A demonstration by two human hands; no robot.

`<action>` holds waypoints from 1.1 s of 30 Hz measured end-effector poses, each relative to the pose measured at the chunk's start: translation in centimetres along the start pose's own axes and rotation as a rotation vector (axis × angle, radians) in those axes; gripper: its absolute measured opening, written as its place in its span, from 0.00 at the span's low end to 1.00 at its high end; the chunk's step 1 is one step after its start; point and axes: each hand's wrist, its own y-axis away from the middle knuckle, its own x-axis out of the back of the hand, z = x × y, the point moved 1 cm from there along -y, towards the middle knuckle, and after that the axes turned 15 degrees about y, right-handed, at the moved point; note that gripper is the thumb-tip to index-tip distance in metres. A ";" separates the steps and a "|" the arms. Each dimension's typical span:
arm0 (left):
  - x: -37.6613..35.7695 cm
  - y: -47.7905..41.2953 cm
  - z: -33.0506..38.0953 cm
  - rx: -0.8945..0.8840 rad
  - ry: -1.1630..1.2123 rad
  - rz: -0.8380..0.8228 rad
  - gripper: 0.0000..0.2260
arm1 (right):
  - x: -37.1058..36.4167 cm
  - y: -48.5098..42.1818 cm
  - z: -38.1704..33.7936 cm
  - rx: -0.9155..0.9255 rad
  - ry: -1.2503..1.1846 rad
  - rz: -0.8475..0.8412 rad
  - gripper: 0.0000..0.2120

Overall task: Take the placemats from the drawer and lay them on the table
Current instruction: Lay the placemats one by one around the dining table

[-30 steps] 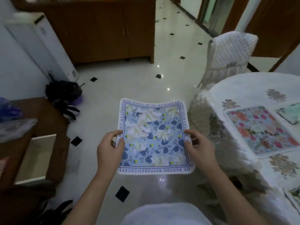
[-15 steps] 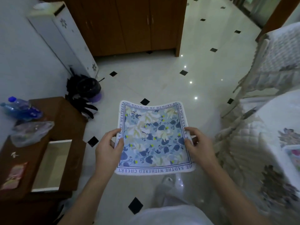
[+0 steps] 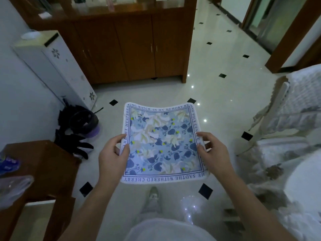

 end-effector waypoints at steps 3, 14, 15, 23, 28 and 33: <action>-4.0 -5.0 -0.4 -0.011 0.018 -0.064 0.14 | -0.2 -4.1 1.5 -0.062 0.026 0.037 0.16; -24.7 -20.5 3.5 -0.111 0.145 -0.605 0.17 | 6.0 -12.2 5.8 -0.482 0.058 0.353 0.17; -26.7 -20.8 4.5 -0.126 0.155 -0.668 0.17 | 7.0 -11.7 6.4 -0.534 0.061 0.393 0.17; -42.0 -20.9 8.8 -0.216 0.191 -0.948 0.15 | 12.3 -10.8 13.1 -0.788 0.023 0.591 0.15; -49.1 -23.2 11.1 -0.229 0.150 -0.956 0.14 | 14.8 -17.4 18.4 -0.798 0.005 0.601 0.16; -52.8 -29.8 13.9 -0.256 0.135 -0.753 0.15 | 18.4 -31.8 21.3 -0.570 0.038 0.488 0.17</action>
